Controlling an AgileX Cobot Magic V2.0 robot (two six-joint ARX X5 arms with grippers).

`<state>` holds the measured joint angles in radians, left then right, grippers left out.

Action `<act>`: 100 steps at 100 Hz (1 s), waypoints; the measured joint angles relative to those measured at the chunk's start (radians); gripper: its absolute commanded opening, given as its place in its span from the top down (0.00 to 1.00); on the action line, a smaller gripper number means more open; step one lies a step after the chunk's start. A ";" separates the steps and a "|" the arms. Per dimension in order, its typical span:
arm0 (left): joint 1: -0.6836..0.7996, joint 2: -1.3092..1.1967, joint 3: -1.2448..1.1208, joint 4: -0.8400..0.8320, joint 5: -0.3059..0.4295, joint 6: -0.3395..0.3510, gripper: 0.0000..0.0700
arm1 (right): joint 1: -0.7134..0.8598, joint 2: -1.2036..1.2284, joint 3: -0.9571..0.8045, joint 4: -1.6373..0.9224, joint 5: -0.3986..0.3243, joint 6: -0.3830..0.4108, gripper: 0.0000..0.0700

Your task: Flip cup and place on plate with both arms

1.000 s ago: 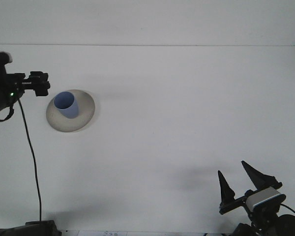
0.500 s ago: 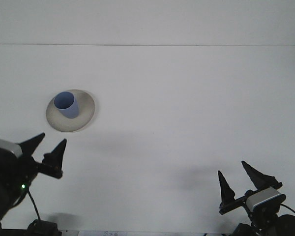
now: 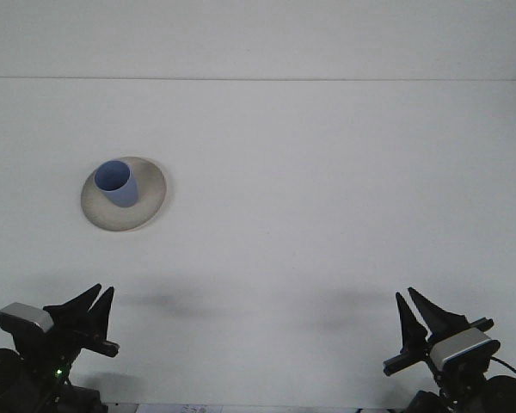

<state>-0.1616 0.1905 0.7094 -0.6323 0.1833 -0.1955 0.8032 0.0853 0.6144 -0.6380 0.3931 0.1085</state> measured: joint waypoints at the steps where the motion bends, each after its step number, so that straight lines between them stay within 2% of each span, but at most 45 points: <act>1: 0.000 0.000 0.000 -0.001 0.000 0.000 0.99 | 0.000 0.000 0.000 0.000 0.000 0.000 0.99; 88: 0.002 -0.003 -0.002 -0.004 0.000 -0.002 0.98 | 0.000 0.000 0.000 0.000 0.000 0.000 0.99; 100: 0.025 -0.023 -0.028 0.052 -0.008 0.067 0.98 | 0.000 0.000 0.000 0.000 0.000 0.000 0.99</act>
<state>-0.1364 0.1677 0.6815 -0.5800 0.1749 -0.1284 0.8032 0.0853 0.6144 -0.6380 0.3935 0.1089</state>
